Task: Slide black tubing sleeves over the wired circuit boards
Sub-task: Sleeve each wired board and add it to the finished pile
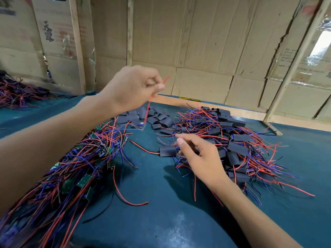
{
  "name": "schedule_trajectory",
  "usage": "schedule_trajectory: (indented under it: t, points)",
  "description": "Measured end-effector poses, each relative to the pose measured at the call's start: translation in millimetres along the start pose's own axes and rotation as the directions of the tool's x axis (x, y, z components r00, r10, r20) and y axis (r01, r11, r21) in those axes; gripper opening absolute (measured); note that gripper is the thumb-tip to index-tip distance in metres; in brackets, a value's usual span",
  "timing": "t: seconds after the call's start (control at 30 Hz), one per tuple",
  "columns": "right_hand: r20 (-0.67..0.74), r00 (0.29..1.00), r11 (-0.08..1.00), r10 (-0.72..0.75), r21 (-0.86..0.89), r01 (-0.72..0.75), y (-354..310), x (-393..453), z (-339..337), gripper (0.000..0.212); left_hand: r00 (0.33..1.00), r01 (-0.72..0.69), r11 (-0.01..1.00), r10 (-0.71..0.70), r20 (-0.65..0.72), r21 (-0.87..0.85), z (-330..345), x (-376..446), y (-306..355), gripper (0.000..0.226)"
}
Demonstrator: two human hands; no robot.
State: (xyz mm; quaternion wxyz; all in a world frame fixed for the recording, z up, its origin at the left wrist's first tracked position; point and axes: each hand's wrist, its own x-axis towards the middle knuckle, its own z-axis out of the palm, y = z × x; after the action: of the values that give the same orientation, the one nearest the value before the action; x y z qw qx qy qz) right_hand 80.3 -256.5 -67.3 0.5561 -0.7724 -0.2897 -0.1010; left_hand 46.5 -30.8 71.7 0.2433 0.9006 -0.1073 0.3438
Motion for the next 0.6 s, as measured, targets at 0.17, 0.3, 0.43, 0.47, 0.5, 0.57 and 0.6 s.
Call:
schedule_trajectory:
  t: [0.17, 0.3, 0.43, 0.47, 0.5, 0.57, 0.6]
  points:
    - [0.121, 0.992, 0.932, 0.023, 0.356, -0.065, -10, 3, 3, 0.031, 1.0, 0.003, 0.878, 0.006, 0.017, -0.479, 5, 5, 45, 0.014]
    - [0.054, 0.999, 0.906, 0.006, 0.421, -0.029, -10, 6, -2, 0.016, 0.992, 0.129, 0.731, -0.093, 0.089, -0.67, 19, 5, 57, 0.013]
    - [0.055, 0.996, 0.816, 0.07, 0.571, -0.089, -14, 7, -9, 0.019, 0.941, 0.336, 0.569, -0.243, 0.237, -0.75, 33, 6, 41, 0.032]
    - [0.068, 0.993, 0.791, 0.095, 0.6, -0.117, -17, 8, -11, 0.023, 0.915, 0.403, 0.575, -0.256, 0.311, -0.712, 37, 5, 34, 0.035]
    - [0.093, 0.988, 0.769, 0.122, 0.62, -0.153, -19, 8, -12, 0.026, 0.874, 0.479, 0.593, -0.252, 0.415, -0.647, 40, 1, 27, 0.037]
    - [0.172, 0.969, 0.737, 0.179, 0.629, -0.248, -22, 8, -14, 0.033, 0.759, 0.572, 0.638, -0.172, 0.629, -0.516, 52, -12, 16, 0.042]
    - [0.215, 0.957, 0.734, 0.197, 0.614, -0.289, -23, 8, -14, 0.037, 0.716, 0.55, 0.687, -0.094, 0.692, -0.476, 59, -19, 12, 0.04]
